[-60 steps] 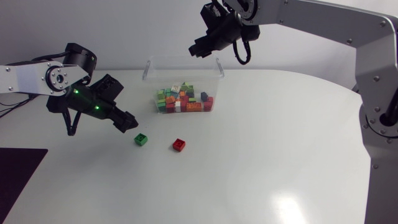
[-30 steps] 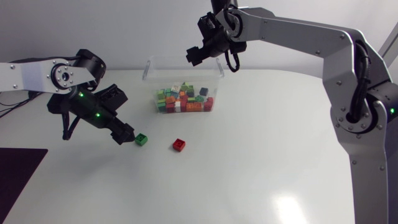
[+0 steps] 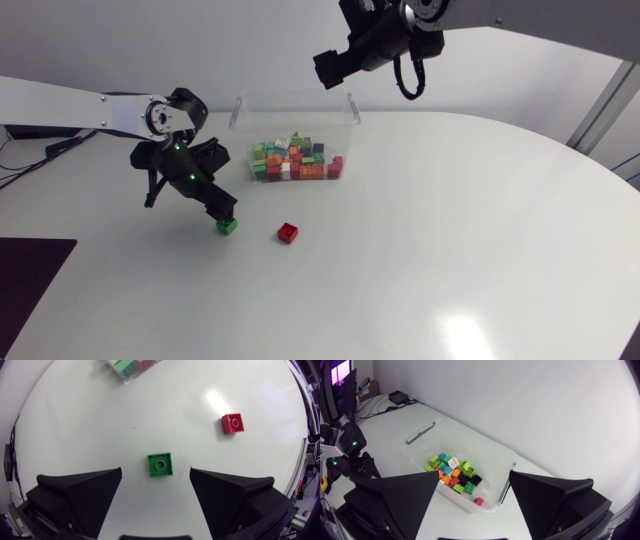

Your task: Place the duplo bricks in the container

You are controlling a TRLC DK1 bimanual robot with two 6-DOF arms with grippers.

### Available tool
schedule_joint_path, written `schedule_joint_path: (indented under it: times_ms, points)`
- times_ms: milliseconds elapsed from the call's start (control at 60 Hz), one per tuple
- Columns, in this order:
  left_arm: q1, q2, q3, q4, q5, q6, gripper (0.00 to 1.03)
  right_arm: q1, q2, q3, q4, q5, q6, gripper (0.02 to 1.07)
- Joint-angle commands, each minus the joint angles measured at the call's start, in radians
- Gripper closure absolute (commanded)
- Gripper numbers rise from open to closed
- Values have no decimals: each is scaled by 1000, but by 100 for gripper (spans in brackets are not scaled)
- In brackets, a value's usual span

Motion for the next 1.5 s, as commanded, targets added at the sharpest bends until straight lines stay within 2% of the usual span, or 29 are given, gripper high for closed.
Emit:
schedule_joint_path:
  times_ms: [0, 233, 283, 433, 617, 1033, 1483]
  points:
    - [-9, 47, 37, -16, -10, -29, 12, 24, -48, -76, -27, 7, 15, 6]
    - [-17, 112, 61, -17, -19, -32, 31, 81, -140, -197, -120, -1, -35, 6]
    - [-21, 123, 60, -17, -21, -32, 31, 95, -146, -208, -149, -1, -44, 6]
    - [-26, 148, 75, -16, -25, -40, 40, 150, -140, -227, -221, -4, -77, 6]
    - [-20, 172, 80, -8, -28, -45, 61, 197, -98, -272, -238, -21, -87, 6]
    - [-3, 169, 66, -5, -42, -35, 67, 294, 112, -281, -238, -29, -121, 7]
    - [51, -59, 64, -24, -41, -31, 67, 297, 352, -43, -360, -33, -183, 7]
